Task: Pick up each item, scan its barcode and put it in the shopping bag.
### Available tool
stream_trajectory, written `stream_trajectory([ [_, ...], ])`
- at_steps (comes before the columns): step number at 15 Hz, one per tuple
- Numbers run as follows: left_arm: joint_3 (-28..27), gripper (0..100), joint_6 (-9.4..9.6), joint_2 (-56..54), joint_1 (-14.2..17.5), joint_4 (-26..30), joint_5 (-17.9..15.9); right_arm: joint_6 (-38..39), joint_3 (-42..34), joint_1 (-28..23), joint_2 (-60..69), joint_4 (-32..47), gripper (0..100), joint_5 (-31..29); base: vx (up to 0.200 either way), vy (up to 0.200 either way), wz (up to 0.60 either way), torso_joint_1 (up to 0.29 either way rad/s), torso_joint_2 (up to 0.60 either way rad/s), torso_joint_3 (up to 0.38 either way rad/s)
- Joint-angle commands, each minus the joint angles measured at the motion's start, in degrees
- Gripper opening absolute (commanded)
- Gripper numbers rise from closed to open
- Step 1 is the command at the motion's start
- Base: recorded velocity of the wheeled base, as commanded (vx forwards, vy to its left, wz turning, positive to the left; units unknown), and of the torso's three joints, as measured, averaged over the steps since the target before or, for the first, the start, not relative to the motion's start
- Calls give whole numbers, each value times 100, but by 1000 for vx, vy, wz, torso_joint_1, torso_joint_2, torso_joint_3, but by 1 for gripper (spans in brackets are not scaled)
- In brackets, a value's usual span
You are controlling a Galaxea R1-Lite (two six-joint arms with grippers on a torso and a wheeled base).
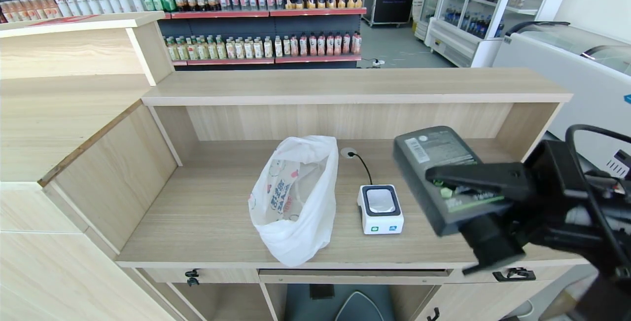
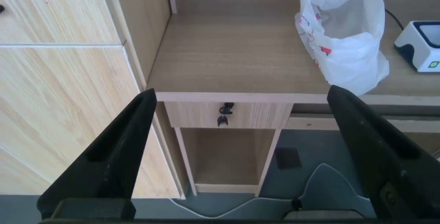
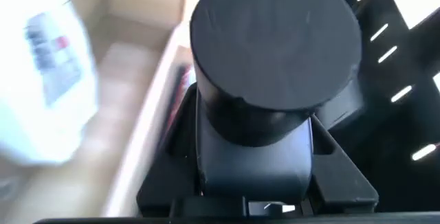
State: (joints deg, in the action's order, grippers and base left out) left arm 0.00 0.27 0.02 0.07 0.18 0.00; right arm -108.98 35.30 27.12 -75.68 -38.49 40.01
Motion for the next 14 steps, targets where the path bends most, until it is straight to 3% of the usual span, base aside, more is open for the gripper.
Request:
stream_trajectory([
  [1, 0, 100, 0, -2, 1, -1, 0, 3841, -182, -2194, 871, 1229, 0, -1953, 0, 0, 0, 0, 0, 0],
  [3, 0, 100, 0, -2, 1, -1, 0, 4210, -208, -3372, 1073, 1889, 0, -1944, 0, 0, 0, 0, 0, 0],
  [5, 0, 100, 0, -2, 1, -1, 0, 4605, -191, -3820, 1134, 2363, 0, -1883, 0, 0, 0, 0, 0, 0],
  [8, 0, 100, 0, -2, 1, -1, 0, 5810, -199, -3732, 1134, 2407, 0, -1470, 0, 0, 400, -2, 0, -2],
  [12, 0, 100, 0, -2, 1, -1, 0, 7242, 29, -3424, 695, 2196, 0, -1883, 0, 0, 600, 2, 0, 4],
  [14, 0, 100, 0, -2, 1, -1, 0, 9299, 442, -2923, -52, 2214, 0, -1830, 0, 0, 0, 0, 0, 0],
])
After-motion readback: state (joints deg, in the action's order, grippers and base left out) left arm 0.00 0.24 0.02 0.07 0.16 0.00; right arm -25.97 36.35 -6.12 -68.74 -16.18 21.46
